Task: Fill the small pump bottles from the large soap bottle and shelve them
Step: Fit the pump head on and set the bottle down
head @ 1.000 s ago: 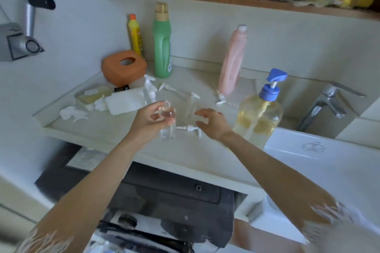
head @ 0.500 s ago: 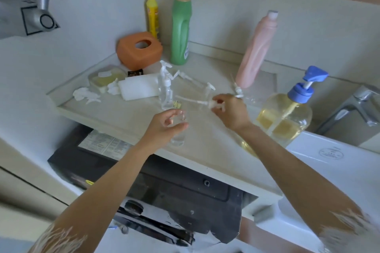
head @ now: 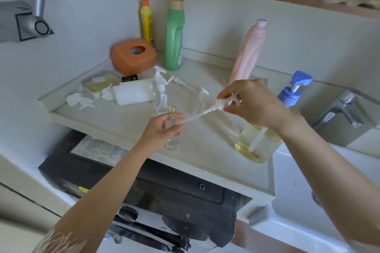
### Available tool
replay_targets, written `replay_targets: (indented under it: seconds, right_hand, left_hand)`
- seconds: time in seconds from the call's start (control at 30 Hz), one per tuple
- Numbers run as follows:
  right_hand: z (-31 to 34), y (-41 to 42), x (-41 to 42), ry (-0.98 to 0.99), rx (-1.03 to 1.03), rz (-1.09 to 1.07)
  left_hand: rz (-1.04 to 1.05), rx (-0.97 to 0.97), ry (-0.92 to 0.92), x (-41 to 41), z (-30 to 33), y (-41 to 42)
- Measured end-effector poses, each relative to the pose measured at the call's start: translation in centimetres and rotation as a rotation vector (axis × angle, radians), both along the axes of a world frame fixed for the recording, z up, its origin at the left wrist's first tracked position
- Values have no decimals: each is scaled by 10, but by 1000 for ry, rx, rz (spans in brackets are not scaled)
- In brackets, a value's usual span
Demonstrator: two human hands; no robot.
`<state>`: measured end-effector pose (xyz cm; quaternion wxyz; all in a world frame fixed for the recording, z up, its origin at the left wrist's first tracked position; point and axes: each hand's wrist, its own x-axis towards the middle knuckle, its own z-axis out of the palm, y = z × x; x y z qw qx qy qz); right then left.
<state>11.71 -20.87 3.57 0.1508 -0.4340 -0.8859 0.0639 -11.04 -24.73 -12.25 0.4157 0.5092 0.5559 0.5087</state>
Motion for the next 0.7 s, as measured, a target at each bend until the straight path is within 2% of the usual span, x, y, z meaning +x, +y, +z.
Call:
replay_targets:
  seconds: [0.1, 0.2, 0.37, 0.5, 0.7]
  right_hand:
    - [5, 3, -6, 22, 43, 2]
    - [6, 4, -17, -39, 58, 6]
    - [15, 8, -47, -108, 76, 76]
    - [14, 14, -83, -290, 69, 177]
    - [-19, 17, -118, -473, -65, 306]
  left_hand:
    - [18, 15, -13, 0, -1, -2]
    - [50, 29, 34, 0, -6, -3]
    - [74, 57, 7, 1, -7, -5]
    - [76, 58, -45, 0, -14, -5]
    - [61, 58, -75, 0, -17, -6]
